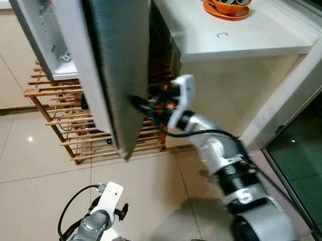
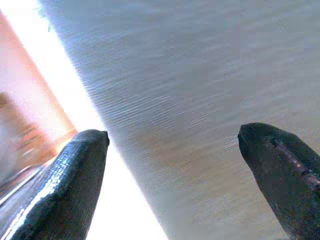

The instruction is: Restocking fridge

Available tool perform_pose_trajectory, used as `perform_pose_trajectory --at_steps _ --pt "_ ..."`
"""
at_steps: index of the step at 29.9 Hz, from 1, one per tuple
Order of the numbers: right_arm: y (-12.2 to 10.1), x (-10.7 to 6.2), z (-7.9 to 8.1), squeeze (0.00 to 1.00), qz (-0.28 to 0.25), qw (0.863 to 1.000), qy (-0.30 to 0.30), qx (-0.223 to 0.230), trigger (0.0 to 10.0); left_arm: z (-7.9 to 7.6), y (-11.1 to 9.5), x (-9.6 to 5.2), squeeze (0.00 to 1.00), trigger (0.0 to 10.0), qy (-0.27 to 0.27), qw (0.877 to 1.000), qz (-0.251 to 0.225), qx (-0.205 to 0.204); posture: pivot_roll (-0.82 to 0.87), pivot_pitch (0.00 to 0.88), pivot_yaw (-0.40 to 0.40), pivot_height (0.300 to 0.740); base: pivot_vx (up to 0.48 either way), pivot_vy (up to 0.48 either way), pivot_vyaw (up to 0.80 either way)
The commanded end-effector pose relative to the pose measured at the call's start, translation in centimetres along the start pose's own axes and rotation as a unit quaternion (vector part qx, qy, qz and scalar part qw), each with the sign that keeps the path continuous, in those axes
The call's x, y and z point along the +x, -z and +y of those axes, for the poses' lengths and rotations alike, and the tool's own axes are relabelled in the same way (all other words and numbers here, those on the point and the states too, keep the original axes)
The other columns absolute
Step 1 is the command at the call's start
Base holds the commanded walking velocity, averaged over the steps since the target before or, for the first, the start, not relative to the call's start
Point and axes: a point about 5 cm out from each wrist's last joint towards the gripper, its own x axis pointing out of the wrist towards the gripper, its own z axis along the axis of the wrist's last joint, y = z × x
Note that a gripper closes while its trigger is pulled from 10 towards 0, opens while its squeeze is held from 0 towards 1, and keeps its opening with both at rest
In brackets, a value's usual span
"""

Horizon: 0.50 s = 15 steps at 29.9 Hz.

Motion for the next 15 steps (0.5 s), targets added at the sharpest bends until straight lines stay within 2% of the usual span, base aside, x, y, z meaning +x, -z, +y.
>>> perform_pose_trajectory --at_steps 1,4,8,13,14,15 --pt "-1.3 3.0 3.3 0.00 -0.032 0.997 -0.068 0.017 10.0 -0.2 0.1 0.0 0.00 10.0 -0.002 1.000 0.002 0.000 -0.10 0.065 -0.095 0.740 0.000 0.000 0.00" --pt "-1.4 4.6 5.8 0.00 -0.034 0.990 -0.129 0.043 10.0 -0.1 -0.6 0.2 0.00 10.0 -0.007 1.000 -0.010 -0.003 -0.07 0.059 -0.108 0.740 0.000 0.000 0.00" --pt "-1.3 4.6 5.7 0.00 -0.034 0.991 -0.127 0.036 10.0 0.3 -1.3 0.3 0.00 10.0 -0.014 1.000 -0.023 -0.008 -0.05 0.059 -0.101 0.740 0.000 0.000 0.00" --pt "-0.2 2.3 2.1 0.00 -0.018 0.999 -0.034 0.018 10.0 0.5 -2.2 0.5 0.00 10.0 -0.019 0.999 -0.037 -0.018 -0.06 0.058 -0.079 0.740 0.000 0.000 0.00" --pt "-0.2 2.3 2.1 0.00 -0.018 0.999 -0.034 0.018 10.0 0.5 -2.2 0.5 0.00 10.0 -0.019 0.999 -0.037 -0.018 -0.06 0.058 -0.079 0.740 0.000 0.000 0.00" --pt "0.7 -0.3 -0.8 0.00 0.000 0.999 0.045 -0.008 10.0 0.6 -2.9 0.6 0.00 10.0 -0.022 0.998 -0.050 -0.020 -0.07 0.053 -0.062 0.740 0.000 0.000 0.00"
